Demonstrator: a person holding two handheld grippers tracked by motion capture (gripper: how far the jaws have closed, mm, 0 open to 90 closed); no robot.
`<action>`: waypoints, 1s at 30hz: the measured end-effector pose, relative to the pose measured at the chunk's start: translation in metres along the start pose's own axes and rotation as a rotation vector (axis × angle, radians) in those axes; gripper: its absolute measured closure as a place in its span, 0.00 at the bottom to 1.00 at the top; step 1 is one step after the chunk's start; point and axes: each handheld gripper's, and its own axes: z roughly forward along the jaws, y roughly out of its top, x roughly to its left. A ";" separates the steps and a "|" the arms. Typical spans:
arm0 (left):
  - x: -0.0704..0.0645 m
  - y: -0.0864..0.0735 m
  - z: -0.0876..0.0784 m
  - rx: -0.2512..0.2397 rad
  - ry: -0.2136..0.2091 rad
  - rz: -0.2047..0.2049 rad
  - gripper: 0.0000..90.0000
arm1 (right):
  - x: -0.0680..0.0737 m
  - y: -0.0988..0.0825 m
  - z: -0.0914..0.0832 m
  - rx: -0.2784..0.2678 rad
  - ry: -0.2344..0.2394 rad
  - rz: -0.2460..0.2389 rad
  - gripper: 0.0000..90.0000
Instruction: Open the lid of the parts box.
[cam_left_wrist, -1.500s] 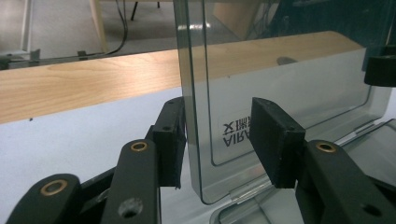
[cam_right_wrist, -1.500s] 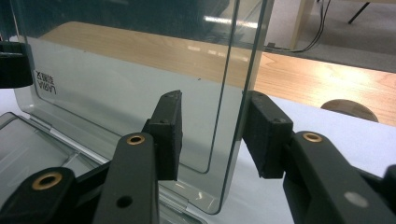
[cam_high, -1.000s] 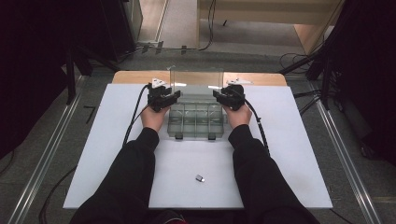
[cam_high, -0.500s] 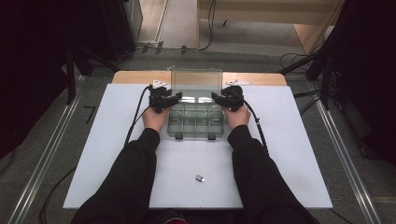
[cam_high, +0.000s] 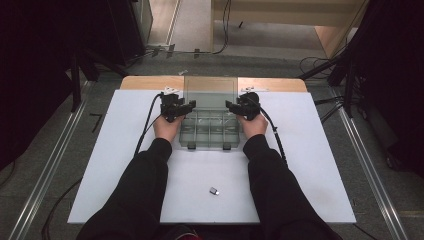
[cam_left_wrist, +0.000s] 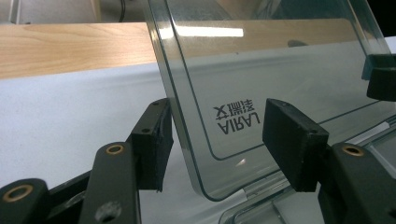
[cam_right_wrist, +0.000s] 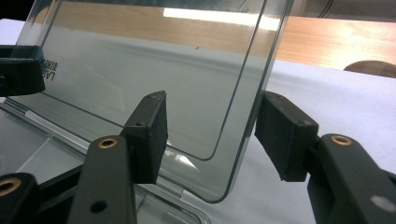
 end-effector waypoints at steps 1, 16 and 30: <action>0.000 0.000 0.000 0.002 0.003 -0.001 0.48 | 0.000 0.000 0.000 0.003 0.002 0.001 0.46; 0.003 -0.003 0.003 0.037 -0.020 -0.034 0.43 | -0.001 -0.004 0.002 0.053 0.014 0.028 0.41; 0.003 -0.002 0.000 0.049 -0.014 -0.046 0.38 | -0.003 -0.003 -0.001 0.070 0.005 0.042 0.37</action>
